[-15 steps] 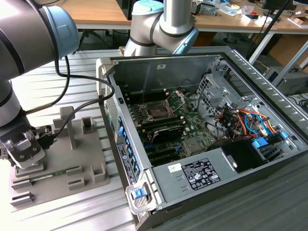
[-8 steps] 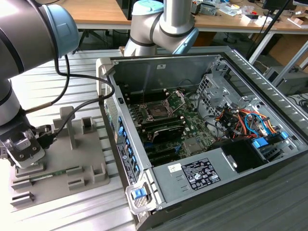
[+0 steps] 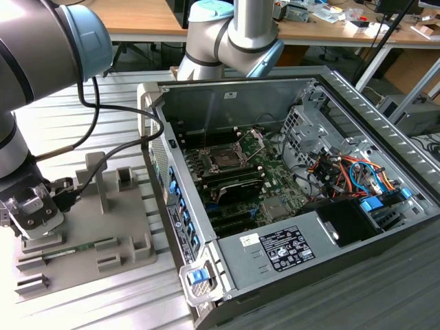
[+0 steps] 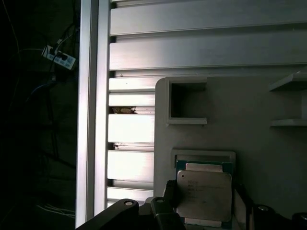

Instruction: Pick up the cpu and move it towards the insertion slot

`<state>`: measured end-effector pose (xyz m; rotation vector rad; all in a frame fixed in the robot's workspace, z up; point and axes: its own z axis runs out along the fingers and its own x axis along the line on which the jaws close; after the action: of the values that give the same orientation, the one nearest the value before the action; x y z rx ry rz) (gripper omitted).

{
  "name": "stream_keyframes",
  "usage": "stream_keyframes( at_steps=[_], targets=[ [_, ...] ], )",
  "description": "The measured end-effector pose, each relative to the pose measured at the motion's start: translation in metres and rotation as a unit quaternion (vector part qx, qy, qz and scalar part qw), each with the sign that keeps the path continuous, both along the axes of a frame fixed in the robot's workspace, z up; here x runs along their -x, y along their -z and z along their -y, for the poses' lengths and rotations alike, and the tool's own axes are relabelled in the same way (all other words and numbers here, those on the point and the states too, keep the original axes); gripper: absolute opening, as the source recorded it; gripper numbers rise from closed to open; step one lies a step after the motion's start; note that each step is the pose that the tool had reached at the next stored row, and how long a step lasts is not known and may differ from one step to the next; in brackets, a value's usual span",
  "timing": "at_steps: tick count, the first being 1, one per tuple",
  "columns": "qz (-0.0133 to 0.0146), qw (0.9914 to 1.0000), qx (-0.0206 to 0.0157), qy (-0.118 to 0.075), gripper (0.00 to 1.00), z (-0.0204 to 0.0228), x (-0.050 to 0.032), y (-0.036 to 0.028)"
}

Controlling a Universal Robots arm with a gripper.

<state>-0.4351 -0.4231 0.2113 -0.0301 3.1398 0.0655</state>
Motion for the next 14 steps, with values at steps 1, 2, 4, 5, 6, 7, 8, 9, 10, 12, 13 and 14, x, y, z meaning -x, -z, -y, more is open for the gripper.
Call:
stream_keyframes(
  at_steps=[1,2,4,5,6,7,8,9,10,12,13,14],
  targets=[
    [0.0000,1.00000,0.0000,0.000,0.55,0.0000,0.0000,-0.0003],
    [0.0000,1.00000,0.0000,0.000,0.55,0.0000,0.0000,-0.0006],
    [0.0000,1.00000,0.0000,0.000,0.55,0.0000,0.0000,-0.0016],
    [0.0000,1.00000,0.0000,0.000,0.55,0.0000,0.0000,-0.0019],
    [0.0000,1.00000,0.0000,0.000,0.55,0.0000,0.0000,-0.0023],
    [0.0000,1.00000,0.0000,0.000,0.55,0.0000,0.0000,-0.0028],
    [0.0000,1.00000,0.0000,0.000,0.55,0.0000,0.0000,-0.0031],
    [0.0000,1.00000,0.0000,0.000,0.55,0.0000,0.0000,-0.0034],
    [0.0000,1.00000,0.0000,0.000,0.55,0.0000,0.0000,-0.0037],
    [0.0000,1.00000,0.0000,0.000,0.55,0.0000,0.0000,-0.0044],
    [0.0000,1.00000,0.0000,0.000,0.55,0.0000,0.0000,-0.0046],
    [0.0000,1.00000,0.0000,0.000,0.55,0.0000,0.0000,-0.0050]
  ],
)
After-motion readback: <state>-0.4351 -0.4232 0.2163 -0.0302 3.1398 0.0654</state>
